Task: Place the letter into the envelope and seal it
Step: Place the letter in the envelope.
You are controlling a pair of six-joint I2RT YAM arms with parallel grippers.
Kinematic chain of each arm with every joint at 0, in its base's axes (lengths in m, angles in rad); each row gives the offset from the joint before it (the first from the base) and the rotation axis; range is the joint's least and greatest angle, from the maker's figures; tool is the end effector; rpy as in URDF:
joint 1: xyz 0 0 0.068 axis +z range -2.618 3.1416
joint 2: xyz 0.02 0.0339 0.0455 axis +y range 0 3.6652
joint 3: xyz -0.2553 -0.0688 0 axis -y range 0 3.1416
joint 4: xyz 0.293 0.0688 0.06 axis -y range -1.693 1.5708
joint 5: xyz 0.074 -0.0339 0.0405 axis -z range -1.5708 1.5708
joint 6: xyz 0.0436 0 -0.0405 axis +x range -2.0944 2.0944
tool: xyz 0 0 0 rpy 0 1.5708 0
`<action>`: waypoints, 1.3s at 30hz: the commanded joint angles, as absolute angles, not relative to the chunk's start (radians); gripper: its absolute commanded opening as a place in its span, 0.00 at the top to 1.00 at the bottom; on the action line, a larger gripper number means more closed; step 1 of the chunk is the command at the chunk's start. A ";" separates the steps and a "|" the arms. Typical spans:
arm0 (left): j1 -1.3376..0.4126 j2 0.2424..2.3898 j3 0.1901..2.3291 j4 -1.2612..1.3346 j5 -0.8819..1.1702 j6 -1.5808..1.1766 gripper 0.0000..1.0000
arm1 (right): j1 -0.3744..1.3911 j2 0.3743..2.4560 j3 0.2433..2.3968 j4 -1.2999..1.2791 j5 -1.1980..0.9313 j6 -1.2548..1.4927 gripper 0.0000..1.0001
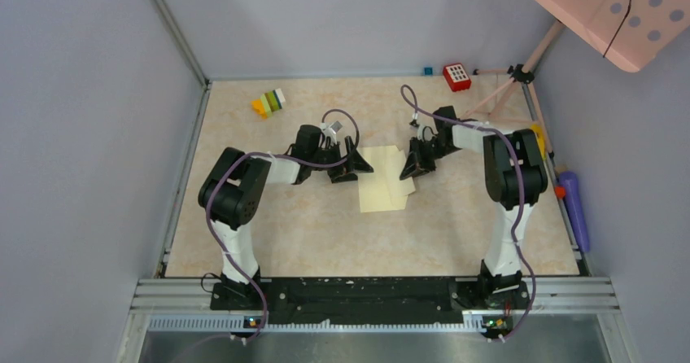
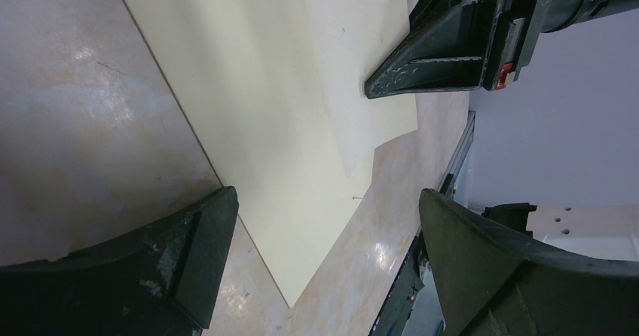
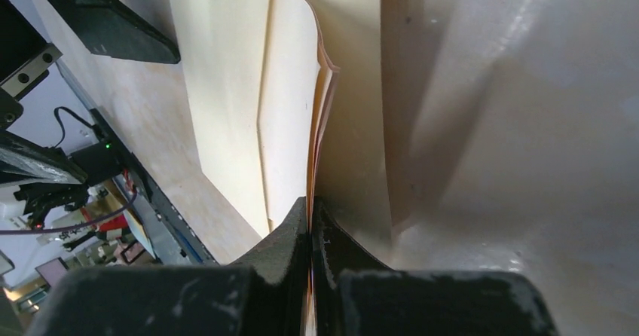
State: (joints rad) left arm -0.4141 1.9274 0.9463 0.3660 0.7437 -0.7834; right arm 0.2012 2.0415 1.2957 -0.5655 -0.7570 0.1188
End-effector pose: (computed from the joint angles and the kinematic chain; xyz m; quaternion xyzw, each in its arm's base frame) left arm 0.3622 -0.1914 0.0814 0.0124 0.8439 -0.5080 0.1721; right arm 0.4044 0.1130 0.0841 -0.0857 0.9187 0.3809 0.0603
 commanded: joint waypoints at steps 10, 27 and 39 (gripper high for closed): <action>-0.426 1.944 0.957 0.339 0.731 -0.764 0.04 | 0.270 2.014 1.268 -0.446 -0.846 0.184 1.00; -0.431 1.939 0.972 0.322 0.733 -0.731 0.03 | 0.281 2.046 1.252 -0.383 -0.865 0.220 1.00; -0.323 1.832 1.016 0.176 0.756 -0.498 0.02 | 0.247 1.990 1.220 -0.336 -1.044 0.237 1.00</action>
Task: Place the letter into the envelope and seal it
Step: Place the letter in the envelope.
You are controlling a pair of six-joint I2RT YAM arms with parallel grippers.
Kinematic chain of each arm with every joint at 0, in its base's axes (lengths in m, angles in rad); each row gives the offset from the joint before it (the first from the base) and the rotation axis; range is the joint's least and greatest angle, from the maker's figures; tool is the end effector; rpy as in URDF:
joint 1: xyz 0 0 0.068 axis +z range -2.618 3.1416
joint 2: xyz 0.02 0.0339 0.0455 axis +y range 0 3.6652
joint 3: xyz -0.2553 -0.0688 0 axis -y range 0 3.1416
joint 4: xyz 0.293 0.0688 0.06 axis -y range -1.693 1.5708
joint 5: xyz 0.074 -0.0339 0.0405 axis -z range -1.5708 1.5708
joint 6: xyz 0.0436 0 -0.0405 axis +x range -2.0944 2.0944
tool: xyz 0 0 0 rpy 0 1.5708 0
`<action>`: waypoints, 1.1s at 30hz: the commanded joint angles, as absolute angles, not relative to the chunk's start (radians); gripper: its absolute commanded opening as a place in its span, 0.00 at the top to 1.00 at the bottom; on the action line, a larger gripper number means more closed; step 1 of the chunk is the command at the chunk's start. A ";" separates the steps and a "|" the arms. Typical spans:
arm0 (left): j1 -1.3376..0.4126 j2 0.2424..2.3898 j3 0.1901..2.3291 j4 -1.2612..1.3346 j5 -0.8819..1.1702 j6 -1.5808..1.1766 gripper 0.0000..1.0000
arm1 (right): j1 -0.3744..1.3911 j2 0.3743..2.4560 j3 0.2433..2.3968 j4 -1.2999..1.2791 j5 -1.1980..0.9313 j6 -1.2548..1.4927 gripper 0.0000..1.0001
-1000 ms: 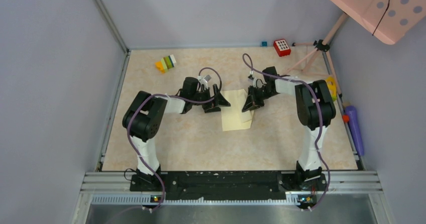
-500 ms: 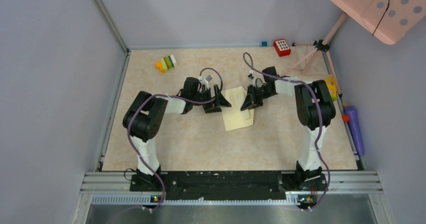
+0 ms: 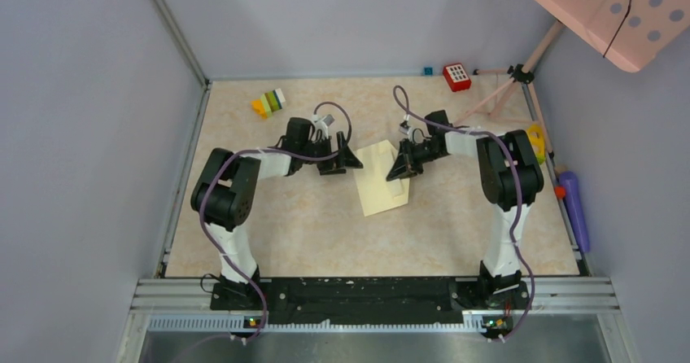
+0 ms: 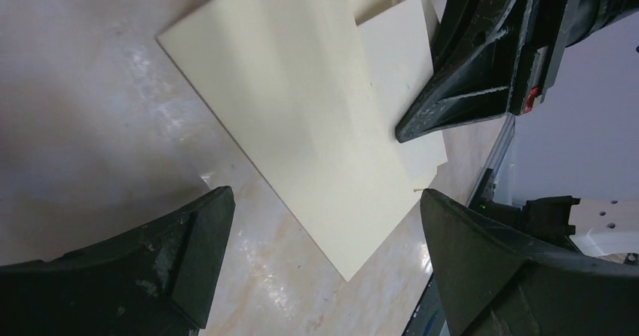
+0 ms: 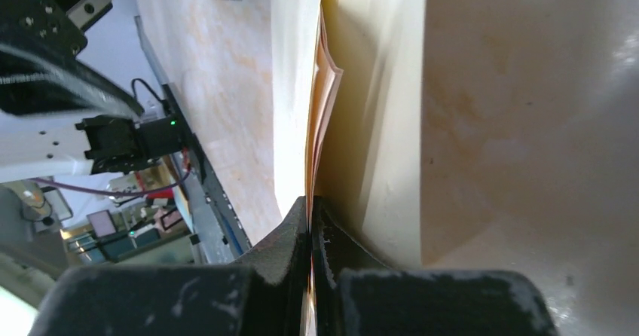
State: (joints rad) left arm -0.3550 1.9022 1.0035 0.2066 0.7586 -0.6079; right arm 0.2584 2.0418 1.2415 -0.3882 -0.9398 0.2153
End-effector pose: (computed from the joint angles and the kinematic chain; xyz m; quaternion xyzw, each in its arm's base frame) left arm 0.3776 -0.1720 0.0956 0.0502 0.8539 -0.4800 0.1950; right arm 0.3972 0.1414 0.0800 -0.1049 0.8733 0.4719 0.0604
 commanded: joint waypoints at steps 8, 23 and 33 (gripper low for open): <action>-0.316 1.861 0.965 0.246 0.802 -0.510 0.01 | 0.238 1.985 1.196 -0.282 -1.111 0.273 1.00; -0.322 1.930 0.839 0.691 0.962 -0.781 0.01 | 0.198 1.968 1.125 -0.099 -1.210 0.419 1.00; -0.352 1.961 0.832 0.781 0.972 -0.848 0.08 | 0.198 1.962 1.092 -0.008 -1.223 0.480 1.00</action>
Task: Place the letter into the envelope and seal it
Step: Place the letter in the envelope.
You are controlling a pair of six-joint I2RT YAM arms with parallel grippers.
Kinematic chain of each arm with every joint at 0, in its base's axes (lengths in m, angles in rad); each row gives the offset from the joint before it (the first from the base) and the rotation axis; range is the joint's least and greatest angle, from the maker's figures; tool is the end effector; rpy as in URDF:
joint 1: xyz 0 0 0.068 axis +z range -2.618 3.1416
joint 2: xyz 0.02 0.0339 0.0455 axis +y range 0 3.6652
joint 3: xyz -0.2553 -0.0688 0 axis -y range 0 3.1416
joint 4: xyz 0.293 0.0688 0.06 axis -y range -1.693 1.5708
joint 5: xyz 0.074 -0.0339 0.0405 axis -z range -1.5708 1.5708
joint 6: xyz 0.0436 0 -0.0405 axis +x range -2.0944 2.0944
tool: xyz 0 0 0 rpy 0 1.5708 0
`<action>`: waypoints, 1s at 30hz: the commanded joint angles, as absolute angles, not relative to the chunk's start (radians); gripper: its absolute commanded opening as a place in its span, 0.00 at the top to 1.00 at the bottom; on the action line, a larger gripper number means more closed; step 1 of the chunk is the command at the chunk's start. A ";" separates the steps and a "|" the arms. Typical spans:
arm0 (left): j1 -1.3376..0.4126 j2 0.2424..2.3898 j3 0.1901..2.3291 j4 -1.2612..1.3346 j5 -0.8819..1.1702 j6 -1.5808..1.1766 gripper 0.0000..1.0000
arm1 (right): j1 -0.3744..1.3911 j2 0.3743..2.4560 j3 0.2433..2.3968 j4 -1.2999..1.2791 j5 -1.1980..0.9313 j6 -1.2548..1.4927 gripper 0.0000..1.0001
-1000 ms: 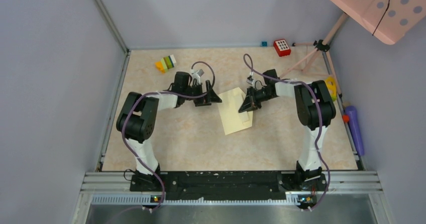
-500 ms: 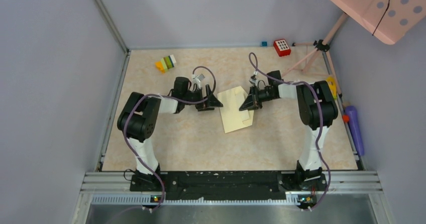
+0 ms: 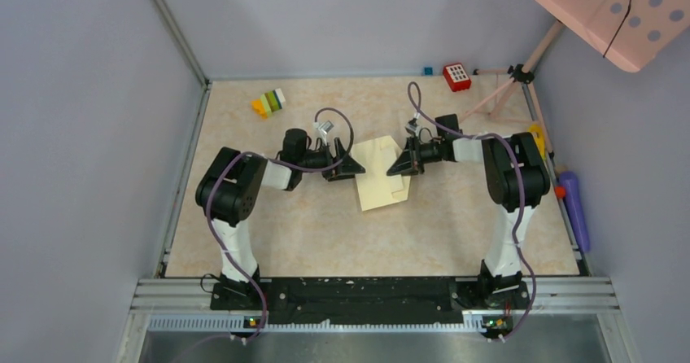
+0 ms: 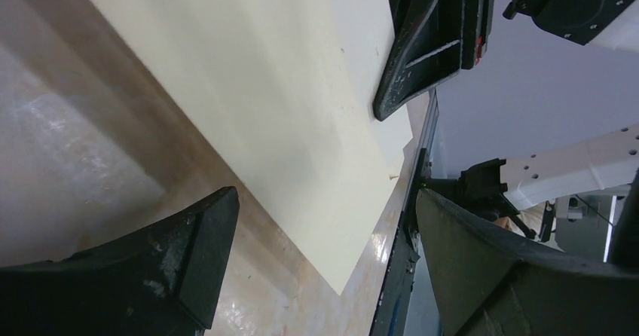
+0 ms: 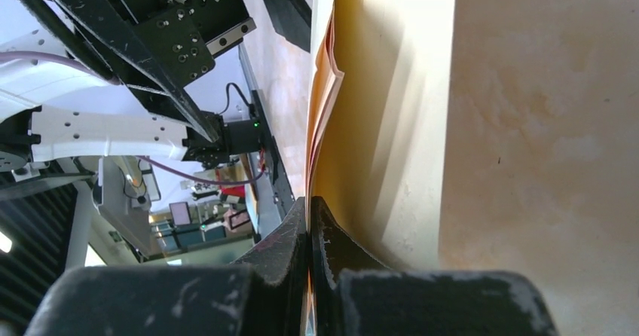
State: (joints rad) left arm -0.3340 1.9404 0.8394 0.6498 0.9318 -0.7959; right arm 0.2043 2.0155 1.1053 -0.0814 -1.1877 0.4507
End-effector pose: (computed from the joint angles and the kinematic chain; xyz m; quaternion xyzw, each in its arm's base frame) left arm 0.3554 -0.1604 0.0739 0.0589 0.7916 -0.5755 0.1969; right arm 0.3898 0.1221 0.0739 -0.0610 0.8079 0.5839 0.0516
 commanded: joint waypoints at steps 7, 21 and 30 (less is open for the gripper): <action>-0.380 1.969 0.848 0.810 0.998 -0.886 0.23 | 0.199 1.965 1.089 -0.007 -1.208 0.471 1.00; -0.378 1.950 0.853 0.777 0.991 -0.879 0.70 | 0.199 1.959 1.112 -0.092 -1.168 0.391 1.00; -0.377 1.960 0.871 0.695 0.991 -0.818 1.00 | 0.197 1.947 1.164 -0.200 -1.151 0.303 0.72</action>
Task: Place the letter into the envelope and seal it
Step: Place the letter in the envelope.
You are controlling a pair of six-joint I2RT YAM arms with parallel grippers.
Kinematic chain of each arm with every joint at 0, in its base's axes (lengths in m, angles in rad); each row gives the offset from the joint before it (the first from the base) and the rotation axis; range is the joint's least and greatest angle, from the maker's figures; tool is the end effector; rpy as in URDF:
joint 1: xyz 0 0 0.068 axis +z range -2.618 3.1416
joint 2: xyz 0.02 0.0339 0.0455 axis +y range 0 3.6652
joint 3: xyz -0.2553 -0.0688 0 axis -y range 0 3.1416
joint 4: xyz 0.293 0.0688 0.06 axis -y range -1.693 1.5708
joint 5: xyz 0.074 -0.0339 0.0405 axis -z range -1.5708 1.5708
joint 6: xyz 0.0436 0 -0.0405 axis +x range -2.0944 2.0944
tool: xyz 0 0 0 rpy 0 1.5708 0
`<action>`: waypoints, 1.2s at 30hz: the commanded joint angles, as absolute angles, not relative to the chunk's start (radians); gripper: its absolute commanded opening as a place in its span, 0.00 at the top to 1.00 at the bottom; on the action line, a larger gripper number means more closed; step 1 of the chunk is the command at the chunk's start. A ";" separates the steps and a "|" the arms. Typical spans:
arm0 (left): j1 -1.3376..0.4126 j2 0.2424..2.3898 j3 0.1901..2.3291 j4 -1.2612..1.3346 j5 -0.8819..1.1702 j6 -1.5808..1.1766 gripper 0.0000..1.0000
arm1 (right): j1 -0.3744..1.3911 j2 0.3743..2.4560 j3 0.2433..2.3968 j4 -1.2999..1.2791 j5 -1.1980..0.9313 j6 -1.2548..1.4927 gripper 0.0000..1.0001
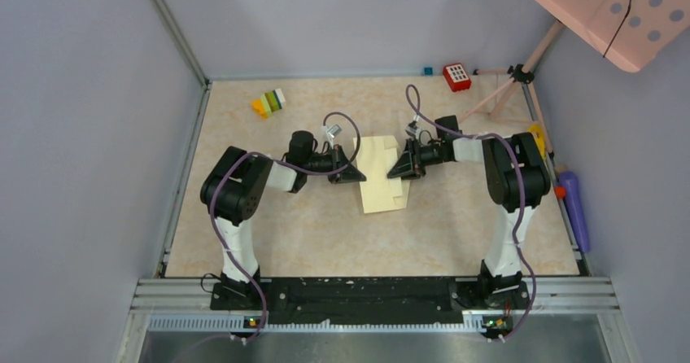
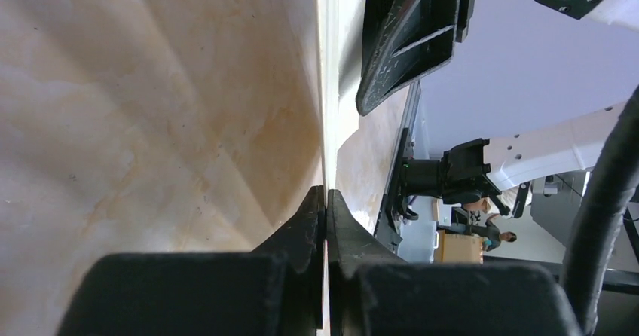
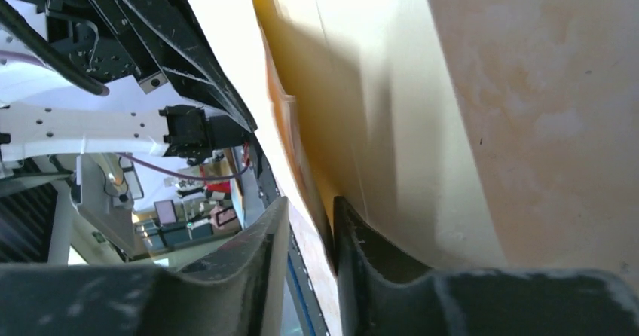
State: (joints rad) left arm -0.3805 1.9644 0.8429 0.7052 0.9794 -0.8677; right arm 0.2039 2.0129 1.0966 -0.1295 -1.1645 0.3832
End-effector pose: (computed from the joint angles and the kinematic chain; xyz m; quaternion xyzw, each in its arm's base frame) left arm 0.3479 -0.1781 0.0717 0.0707 0.7796 -0.6013 0.1605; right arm 0.3845 0.1204 0.0694 -0.0699 0.8162 0.5711 0.0538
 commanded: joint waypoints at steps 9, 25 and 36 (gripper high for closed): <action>-0.373 1.976 0.893 0.599 0.982 -0.753 1.00 | 0.172 1.917 1.181 -0.278 -1.044 0.226 0.67; -0.373 1.989 0.896 0.617 0.994 -0.781 1.00 | 0.194 1.969 1.185 -0.274 -1.016 0.212 0.84; -0.374 2.014 0.922 0.570 1.000 -0.773 0.94 | 0.213 1.996 1.191 -0.270 -1.003 0.207 1.00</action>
State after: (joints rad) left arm -0.3756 2.0075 0.8841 0.5598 0.9840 -0.7864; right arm 0.1886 1.9839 1.1484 -0.2775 -1.0042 0.2276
